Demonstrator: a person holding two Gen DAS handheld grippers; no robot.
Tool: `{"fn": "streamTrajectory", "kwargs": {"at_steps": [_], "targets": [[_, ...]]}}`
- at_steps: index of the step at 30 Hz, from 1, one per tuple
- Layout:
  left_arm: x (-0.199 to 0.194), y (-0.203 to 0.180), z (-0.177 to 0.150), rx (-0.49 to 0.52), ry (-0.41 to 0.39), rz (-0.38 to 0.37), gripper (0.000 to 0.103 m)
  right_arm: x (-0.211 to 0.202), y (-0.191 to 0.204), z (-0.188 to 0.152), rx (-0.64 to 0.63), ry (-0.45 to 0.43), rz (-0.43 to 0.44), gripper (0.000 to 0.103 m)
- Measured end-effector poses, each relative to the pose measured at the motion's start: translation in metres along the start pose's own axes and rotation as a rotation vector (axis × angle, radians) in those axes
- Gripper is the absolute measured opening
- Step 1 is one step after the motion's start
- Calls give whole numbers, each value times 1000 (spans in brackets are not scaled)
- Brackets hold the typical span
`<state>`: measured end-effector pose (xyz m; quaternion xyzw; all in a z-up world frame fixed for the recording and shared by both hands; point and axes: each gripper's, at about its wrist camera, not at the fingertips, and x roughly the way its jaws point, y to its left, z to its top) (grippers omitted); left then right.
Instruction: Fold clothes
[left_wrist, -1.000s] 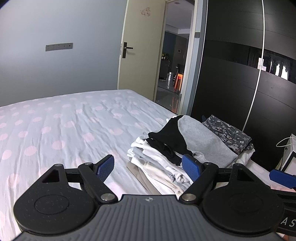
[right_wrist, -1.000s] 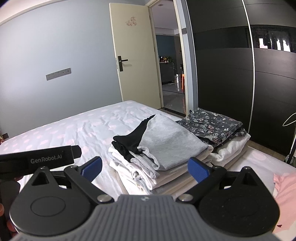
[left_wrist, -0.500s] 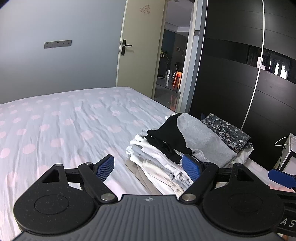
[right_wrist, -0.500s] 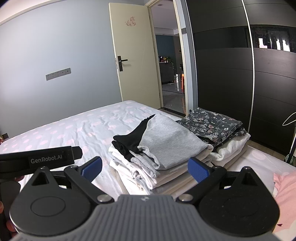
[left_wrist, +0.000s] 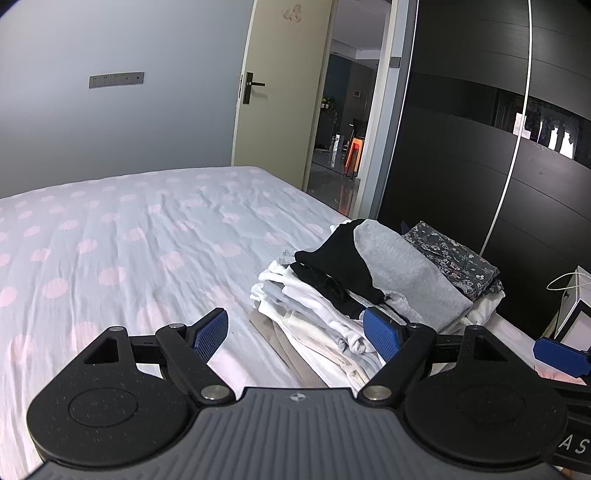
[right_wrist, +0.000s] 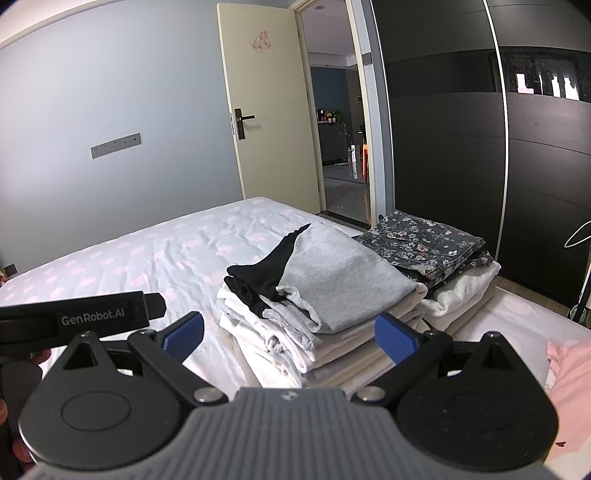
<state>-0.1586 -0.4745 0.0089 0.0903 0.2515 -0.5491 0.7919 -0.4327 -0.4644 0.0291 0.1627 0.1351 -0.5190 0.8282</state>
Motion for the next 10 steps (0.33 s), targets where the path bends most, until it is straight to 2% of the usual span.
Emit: {"fn": "streamTrajectory", "kwargs": {"at_steps": [10], "targets": [[1, 2, -2, 1, -2, 7, 80, 1, 2, -2, -2, 6, 6, 100]]}}
